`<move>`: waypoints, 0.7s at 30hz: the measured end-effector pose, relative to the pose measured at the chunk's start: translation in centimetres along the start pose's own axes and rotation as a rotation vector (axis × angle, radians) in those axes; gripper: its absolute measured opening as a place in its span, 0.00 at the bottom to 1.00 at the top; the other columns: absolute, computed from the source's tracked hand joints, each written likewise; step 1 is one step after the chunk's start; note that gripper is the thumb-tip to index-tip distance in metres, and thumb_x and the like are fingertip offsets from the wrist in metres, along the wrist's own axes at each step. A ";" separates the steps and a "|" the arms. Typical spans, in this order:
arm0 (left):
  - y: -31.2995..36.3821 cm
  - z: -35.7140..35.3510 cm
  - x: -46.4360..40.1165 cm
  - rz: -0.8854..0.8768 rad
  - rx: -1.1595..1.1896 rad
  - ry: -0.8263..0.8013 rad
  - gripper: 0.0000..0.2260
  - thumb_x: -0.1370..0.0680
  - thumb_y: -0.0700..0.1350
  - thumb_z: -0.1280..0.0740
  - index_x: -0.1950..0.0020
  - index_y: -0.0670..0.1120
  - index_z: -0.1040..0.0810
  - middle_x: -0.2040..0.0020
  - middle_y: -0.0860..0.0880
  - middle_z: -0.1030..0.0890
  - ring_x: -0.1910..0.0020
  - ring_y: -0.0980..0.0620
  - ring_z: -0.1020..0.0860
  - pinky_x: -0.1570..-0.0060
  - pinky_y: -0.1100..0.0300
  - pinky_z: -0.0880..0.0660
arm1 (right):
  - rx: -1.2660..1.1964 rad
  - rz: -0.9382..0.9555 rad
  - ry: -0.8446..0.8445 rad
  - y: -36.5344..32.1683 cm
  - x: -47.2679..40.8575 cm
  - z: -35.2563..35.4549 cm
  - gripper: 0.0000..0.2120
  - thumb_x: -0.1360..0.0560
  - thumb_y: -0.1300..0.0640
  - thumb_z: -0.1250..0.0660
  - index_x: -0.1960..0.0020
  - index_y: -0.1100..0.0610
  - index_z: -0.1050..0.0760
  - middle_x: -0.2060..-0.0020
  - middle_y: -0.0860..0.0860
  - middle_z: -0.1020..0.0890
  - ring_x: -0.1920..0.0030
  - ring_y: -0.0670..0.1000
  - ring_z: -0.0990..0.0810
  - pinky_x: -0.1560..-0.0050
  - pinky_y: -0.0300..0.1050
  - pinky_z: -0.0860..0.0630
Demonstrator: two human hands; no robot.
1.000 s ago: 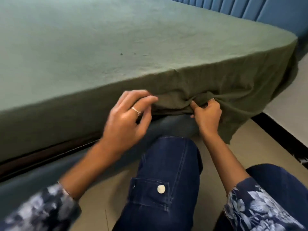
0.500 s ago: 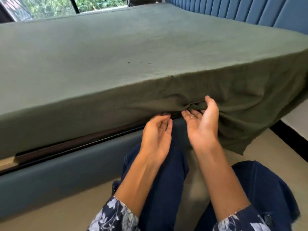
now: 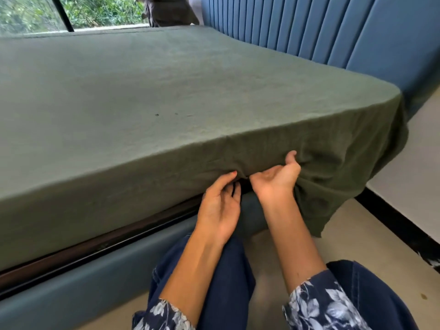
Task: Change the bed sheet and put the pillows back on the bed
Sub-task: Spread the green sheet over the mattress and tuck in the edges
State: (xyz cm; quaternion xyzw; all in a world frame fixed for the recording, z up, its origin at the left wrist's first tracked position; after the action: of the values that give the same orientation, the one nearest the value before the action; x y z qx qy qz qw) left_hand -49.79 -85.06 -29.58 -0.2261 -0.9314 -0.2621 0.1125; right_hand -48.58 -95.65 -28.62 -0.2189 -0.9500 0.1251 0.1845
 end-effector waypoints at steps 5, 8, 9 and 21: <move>0.4 1.0 0.0 0.139 -0.139 0.087 0.06 0.26 0.33 0.33 0.54 0.42 0.21 0.54 0.45 0.16 0.48 0.51 0.19 0.44 0.59 0.25 | 0.196 -0.136 0.025 -1.3 -0.5 0.6 0.27 0.20 0.41 0.47 0.33 0.60 0.29 0.34 0.59 0.25 0.35 0.60 0.27 0.33 0.59 0.33; -0.1 0.2 0.2 0.157 0.028 0.107 0.08 0.26 0.31 0.34 0.55 0.43 0.22 0.62 0.47 0.16 0.54 0.52 0.19 0.42 0.58 0.25 | 0.528 -0.171 0.121 -3.3 0.0 2.0 0.28 0.21 0.42 0.43 0.33 0.64 0.32 0.38 0.64 0.24 0.38 0.61 0.24 0.44 0.56 0.26; -0.2 0.2 0.2 0.154 0.063 0.108 0.08 0.26 0.31 0.34 0.55 0.43 0.22 0.62 0.47 0.16 0.54 0.52 0.19 0.41 0.58 0.25 | 0.658 -0.100 0.193 -4.5 0.1 2.8 0.26 0.21 0.44 0.41 0.35 0.65 0.31 0.45 0.66 0.22 0.45 0.61 0.20 0.50 0.52 0.21; -1.3 -0.7 0.9 0.352 -0.477 0.019 0.14 0.22 0.47 0.34 0.43 0.38 0.24 0.48 0.38 0.18 0.45 0.45 0.19 0.51 0.58 0.22 | 0.628 -0.013 0.429 -5.7 0.8 9.1 0.09 0.21 0.58 0.36 0.55 0.63 0.30 0.63 0.60 0.24 0.72 0.52 0.21 0.76 0.39 0.23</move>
State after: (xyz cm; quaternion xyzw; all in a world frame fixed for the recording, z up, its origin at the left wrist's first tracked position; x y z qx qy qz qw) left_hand -51.17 -86.08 -29.26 -0.4018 -0.7890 -0.4519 0.1087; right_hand -55.05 -101.73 -34.78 -0.1670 -0.8066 0.3603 0.4379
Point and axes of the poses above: each hand's wrist, its own x-axis away from the middle knuckle, its own z-axis out of the back of the hand, y = z × x, the point moved 4 cm from there along -x, towards the middle knuckle
